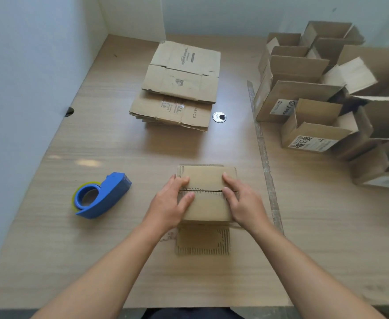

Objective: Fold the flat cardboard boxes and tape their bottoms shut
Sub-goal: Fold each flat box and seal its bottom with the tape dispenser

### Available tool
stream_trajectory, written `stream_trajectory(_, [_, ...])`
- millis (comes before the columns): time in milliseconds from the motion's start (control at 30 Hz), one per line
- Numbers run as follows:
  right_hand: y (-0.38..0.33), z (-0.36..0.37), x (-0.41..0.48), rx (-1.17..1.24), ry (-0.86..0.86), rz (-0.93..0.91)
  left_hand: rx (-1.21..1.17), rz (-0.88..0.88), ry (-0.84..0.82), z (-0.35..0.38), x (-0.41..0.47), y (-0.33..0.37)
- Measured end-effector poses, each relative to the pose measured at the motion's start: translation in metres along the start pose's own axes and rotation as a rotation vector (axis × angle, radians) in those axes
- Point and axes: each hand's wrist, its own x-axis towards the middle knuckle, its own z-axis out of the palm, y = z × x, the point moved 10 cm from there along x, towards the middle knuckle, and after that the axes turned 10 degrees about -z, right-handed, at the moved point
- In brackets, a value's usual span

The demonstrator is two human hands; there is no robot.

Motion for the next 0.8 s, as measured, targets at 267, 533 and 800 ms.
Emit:
stream_trajectory(267, [-0.105, 0.068, 0.018, -0.489, -0.148, -0.443, 0.031, -0.025, 0.058, -0.044, -0.006, -0.032])
stream_trajectory(533, [-0.092, 0.071, 0.022, -0.372, -0.102, -0.421, 0.123, -0.062, 0.148, -0.1, 0.007, -0.082])
stream_trajectory(800, [-0.099, 0.064, 0.022, -0.508, 0.07, -0.428, 0.664, -0.31, 0.16, -0.119, 0.017, -0.156])
